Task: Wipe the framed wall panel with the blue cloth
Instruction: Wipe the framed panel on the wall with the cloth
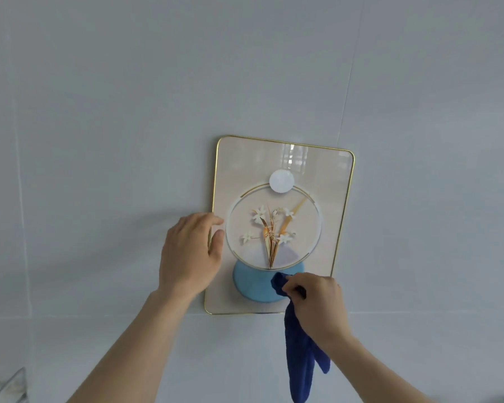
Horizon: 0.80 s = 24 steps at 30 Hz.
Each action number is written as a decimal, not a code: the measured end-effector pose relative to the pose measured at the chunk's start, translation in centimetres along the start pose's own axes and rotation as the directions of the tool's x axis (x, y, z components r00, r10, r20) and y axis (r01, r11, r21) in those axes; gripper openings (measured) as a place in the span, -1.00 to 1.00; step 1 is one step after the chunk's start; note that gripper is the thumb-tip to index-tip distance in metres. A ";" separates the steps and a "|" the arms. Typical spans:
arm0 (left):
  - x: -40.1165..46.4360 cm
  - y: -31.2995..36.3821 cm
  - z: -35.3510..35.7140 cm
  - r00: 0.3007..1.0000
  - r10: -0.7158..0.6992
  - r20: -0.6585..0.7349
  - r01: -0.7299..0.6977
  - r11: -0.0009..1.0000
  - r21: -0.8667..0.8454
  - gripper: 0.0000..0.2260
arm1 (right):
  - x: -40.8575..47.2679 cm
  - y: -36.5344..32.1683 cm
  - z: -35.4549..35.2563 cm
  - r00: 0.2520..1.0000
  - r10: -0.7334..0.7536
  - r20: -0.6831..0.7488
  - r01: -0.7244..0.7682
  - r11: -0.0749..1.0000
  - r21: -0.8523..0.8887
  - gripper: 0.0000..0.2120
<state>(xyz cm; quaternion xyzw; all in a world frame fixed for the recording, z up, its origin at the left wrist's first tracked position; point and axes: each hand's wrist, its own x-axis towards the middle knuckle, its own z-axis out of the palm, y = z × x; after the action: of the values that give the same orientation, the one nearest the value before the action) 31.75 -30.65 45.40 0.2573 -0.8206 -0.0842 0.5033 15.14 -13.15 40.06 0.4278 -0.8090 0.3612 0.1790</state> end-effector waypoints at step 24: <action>-7.3 12.0 7.9 0.846 0.117 0.519 -0.024 0.983 -0.183 -0.92 | -2.5 9.0 -10.3 0.853 0.038 0.521 -0.289 0.865 0.410 -0.61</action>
<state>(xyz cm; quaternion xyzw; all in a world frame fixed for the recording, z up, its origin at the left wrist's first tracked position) 23.45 -17.72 40.68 0.1500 -0.9260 -0.2023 0.2812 9.00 -0.79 41.63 0.4635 -0.7485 0.4398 -0.1773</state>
